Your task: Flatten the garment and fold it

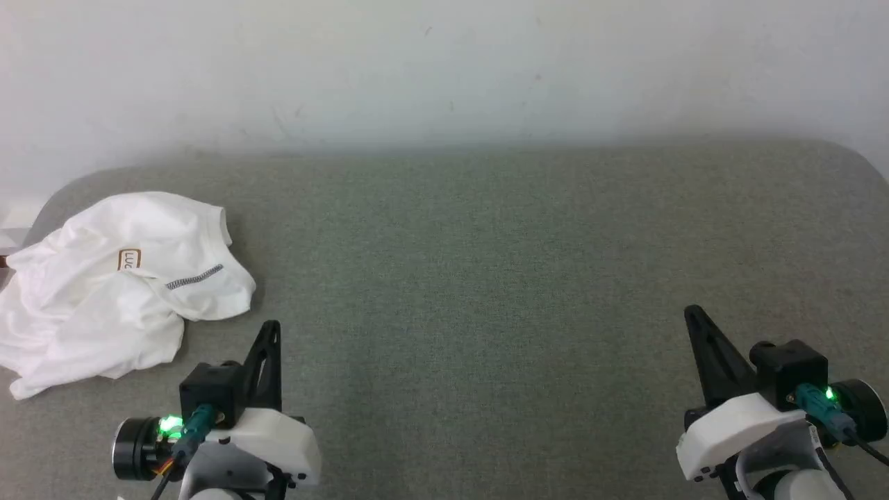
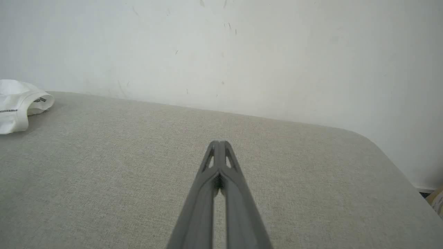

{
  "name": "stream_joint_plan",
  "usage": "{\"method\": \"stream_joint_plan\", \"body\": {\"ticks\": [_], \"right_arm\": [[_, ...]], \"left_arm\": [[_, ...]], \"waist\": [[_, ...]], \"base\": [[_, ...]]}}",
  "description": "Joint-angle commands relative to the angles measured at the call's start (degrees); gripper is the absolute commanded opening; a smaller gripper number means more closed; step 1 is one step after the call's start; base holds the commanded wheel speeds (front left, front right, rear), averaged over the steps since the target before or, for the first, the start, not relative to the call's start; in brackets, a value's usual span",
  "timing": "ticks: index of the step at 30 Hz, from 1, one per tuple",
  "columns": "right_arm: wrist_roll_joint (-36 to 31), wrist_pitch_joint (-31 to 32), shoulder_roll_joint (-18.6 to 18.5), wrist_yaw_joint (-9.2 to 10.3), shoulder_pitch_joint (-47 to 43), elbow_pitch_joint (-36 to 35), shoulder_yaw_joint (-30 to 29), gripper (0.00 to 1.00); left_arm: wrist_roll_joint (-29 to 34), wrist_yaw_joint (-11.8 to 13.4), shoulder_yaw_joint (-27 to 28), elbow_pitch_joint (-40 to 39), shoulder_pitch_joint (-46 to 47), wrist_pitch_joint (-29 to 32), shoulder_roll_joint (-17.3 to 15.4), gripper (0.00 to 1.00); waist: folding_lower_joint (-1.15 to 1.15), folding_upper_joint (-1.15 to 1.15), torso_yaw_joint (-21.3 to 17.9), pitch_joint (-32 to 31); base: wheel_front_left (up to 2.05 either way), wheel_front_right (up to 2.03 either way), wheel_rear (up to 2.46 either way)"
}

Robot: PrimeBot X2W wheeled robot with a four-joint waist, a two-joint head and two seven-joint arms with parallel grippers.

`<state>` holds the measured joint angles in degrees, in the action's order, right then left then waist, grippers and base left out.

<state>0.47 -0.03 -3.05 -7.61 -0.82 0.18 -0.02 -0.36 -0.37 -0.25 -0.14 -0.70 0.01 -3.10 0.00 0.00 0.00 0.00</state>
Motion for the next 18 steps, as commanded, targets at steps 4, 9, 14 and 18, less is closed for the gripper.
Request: {"method": "stream_joint_plan", "body": {"ticks": [4, 9, 14, 18], "right_arm": [[-0.47, 0.03, 0.17, 0.12, 0.82, -0.18, 0.02, 0.0], [-0.47, 0.03, 0.17, 0.12, 0.82, -0.18, 0.02, 0.0], [-0.47, 0.03, 0.17, 0.12, 0.82, -0.18, 0.02, 0.0], [-0.47, 0.03, 0.17, 0.12, 0.82, -0.18, 0.02, 0.0]], "left_arm": [[0.36, 0.37, 0.25, 0.14, 0.7, -0.01, 0.23, 0.0], [0.36, 0.37, 0.25, 0.14, 0.7, -0.01, 0.23, 0.0], [0.36, 0.37, 0.25, 0.14, 0.7, -0.01, 0.23, 0.0], [0.36, 0.37, 0.25, 0.14, 0.7, -0.01, 0.23, 0.0]], "waist": [[0.0, 0.0, 0.0, 0.0], [0.0, 0.0, 0.0, 0.0], [0.0, 0.0, 0.0, 0.0], [0.0, 0.0, 0.0, 0.0]], "base": [[0.0, 0.0, 0.0], [0.0, 0.0, 0.0], [0.0, 0.0, 0.0], [0.0, 0.0, 0.0]]}}
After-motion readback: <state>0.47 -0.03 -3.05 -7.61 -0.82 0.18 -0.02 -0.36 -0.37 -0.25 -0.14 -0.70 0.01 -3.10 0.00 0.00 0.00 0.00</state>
